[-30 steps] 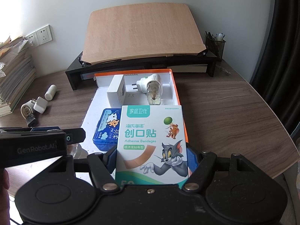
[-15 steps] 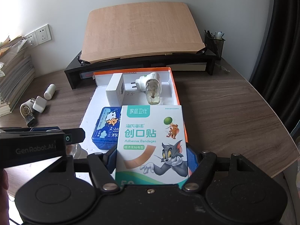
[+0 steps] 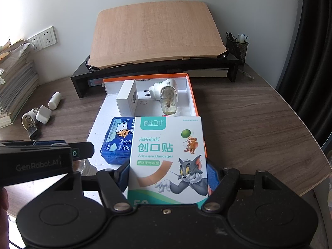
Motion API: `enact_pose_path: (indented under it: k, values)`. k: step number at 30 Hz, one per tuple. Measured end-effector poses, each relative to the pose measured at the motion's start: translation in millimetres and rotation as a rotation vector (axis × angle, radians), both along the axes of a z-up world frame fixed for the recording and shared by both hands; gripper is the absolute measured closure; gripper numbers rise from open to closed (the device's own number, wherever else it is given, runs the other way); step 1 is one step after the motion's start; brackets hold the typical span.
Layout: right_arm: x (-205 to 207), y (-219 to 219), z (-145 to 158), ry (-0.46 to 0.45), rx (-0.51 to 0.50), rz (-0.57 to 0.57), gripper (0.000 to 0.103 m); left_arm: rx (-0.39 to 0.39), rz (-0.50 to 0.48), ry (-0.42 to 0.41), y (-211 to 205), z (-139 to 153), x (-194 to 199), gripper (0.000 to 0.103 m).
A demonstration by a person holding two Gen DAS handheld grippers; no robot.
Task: Organize rigid objects
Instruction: 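Hold the glass bottle and bandage box above the white box with both tools, then lower the teal bandage box into the white box and open the right tool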
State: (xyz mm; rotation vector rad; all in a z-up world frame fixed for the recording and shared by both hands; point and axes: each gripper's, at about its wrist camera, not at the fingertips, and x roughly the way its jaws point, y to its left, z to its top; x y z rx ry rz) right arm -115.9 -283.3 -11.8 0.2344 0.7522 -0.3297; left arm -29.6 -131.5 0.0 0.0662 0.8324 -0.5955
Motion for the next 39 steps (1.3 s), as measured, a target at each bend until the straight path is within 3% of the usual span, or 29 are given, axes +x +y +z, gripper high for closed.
enact_pose_path:
  k: [39]
  values:
    - [4.4,-1.9,-5.8,0.017,0.008,0.011,0.019,0.013,-0.021,0.013,-4.8,-2.2,3.5,0.054]
